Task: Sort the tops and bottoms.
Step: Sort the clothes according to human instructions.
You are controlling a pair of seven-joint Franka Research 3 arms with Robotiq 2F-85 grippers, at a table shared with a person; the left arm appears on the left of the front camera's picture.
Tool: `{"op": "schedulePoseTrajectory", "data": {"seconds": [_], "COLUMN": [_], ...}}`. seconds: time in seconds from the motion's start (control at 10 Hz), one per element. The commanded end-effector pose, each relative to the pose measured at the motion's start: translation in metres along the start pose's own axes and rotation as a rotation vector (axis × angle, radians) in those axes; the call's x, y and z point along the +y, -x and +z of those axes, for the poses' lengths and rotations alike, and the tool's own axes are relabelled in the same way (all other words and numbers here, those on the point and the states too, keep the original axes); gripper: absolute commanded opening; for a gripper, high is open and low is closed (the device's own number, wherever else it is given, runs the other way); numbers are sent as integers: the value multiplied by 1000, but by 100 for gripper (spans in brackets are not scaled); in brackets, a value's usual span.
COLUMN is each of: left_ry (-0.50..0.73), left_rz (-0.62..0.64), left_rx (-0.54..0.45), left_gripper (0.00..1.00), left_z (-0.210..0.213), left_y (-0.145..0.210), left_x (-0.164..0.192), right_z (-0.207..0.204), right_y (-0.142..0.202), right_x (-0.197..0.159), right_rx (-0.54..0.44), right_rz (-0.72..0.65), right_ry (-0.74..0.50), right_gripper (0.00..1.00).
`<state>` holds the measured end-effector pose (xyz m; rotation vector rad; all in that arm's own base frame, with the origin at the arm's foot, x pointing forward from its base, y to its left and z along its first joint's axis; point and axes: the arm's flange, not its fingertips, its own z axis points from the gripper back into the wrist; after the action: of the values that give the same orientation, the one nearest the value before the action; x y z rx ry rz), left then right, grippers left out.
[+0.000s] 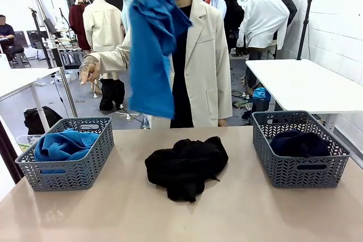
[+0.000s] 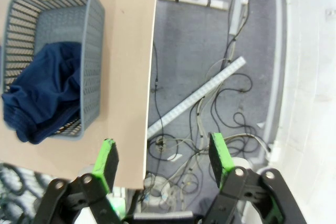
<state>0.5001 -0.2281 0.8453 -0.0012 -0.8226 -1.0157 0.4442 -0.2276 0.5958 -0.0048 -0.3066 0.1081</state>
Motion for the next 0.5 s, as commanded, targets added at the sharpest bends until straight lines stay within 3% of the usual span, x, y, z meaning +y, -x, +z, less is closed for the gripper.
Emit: {"op": "schedulePoseTrajectory", "data": {"seconds": [0.0, 0.4], "left_ry": [-176, -320], "left_rz": [133, 343], "left_rx": [-1, 28], "left_gripper": [0, 0], "left_z": [35, 63], "left_y": [46, 148], "left_x": [9, 33], "right_z": [0, 0], "right_y": [1, 1], "right_x": [2, 2], "right_rx": [13, 13], "right_rz": [10, 10], "right_ry": [12, 12], "right_gripper": [86, 86]}}
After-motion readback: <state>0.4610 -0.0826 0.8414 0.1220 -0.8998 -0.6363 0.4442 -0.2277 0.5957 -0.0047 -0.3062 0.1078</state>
